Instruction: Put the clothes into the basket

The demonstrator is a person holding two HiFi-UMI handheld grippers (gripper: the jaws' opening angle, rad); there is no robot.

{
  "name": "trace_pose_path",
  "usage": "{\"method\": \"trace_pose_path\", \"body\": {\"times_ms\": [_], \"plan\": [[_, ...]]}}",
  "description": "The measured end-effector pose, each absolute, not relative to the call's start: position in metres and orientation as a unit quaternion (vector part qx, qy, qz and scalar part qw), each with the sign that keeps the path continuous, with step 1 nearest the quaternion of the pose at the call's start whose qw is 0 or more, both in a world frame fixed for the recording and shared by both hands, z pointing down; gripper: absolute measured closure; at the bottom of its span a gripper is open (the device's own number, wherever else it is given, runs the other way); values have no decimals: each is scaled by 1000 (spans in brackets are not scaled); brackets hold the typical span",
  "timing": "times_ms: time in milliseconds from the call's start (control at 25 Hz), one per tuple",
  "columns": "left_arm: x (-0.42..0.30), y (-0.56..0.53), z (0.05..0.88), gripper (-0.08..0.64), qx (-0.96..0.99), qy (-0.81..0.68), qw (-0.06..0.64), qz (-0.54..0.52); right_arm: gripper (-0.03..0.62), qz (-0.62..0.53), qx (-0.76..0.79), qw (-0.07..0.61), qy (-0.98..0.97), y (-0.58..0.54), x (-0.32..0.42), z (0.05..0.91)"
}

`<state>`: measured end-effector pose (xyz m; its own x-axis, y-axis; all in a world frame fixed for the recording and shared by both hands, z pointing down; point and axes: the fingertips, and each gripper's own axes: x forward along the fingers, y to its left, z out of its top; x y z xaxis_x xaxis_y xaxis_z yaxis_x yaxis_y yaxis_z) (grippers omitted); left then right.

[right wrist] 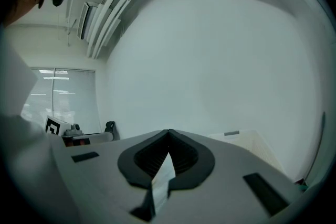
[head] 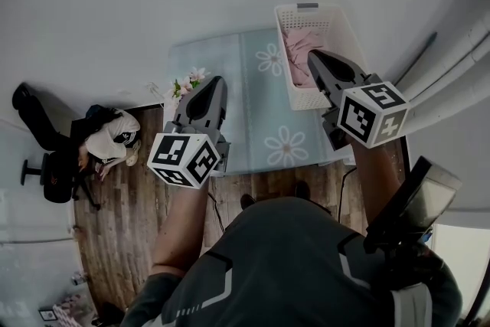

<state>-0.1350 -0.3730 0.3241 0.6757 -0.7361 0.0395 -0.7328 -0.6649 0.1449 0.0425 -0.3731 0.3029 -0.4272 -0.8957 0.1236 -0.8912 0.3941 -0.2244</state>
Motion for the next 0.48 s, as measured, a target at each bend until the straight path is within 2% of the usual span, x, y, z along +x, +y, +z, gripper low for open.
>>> {"method": "trace_pose_path", "body": {"times_ms": [480], "plan": [[-131,-376,320,551,909,-410,76,-22,578,-131,-528,12,839,-374,41,303]]}}
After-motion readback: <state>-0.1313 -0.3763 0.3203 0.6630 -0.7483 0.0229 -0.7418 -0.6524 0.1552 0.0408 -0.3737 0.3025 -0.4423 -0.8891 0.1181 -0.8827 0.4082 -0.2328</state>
